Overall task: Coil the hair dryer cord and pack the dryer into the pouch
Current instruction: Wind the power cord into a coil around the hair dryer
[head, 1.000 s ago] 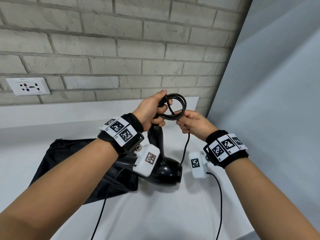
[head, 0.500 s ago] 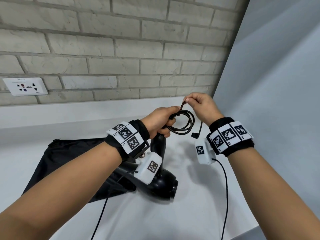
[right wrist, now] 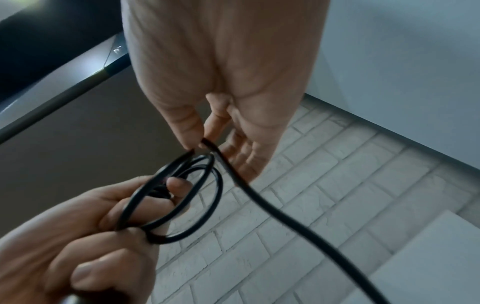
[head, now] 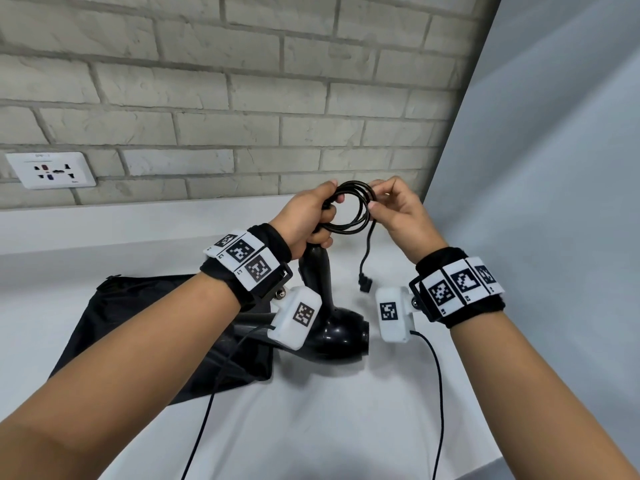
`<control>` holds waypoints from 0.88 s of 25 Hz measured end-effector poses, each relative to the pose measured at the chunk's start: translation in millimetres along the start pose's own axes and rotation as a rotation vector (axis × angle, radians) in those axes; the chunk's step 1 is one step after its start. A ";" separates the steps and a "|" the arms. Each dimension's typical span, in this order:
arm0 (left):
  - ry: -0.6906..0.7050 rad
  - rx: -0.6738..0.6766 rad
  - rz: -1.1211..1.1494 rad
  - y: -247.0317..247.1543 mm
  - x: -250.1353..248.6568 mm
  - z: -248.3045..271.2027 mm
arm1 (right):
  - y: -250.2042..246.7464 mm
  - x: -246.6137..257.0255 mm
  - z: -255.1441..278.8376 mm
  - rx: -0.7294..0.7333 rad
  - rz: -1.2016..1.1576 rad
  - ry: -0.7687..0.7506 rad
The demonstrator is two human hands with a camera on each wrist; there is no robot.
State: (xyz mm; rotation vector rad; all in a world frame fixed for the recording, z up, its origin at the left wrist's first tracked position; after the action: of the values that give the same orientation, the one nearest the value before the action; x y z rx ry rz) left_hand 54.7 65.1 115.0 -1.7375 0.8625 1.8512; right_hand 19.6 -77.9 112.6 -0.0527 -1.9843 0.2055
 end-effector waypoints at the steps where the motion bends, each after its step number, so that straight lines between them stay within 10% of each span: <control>1: 0.004 0.003 0.002 0.0 0.8 -0.5 | 0.9 -2.8 0.1 0.046 -0.068 0.022; 22: 0.086 -0.030 -0.056 5.2 -0.3 -2.8 | 9.0 8.4 -3.6 0.098 -0.232 0.123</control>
State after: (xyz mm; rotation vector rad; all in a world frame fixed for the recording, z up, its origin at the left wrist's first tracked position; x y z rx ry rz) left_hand 53.0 59.4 115.9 -1.8526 0.8139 1.7725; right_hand 19.0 -67.5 120.1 0.2218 -1.8374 0.1446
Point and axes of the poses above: each hand's wrist, its own z-axis away from the middle knuckle, its own y-axis out of the palm, x = y × z, the point moved 2 cm from there along -z, towards the middle knuckle, and after that the axes turned 12 degrees about x, right-handed, at the moved point
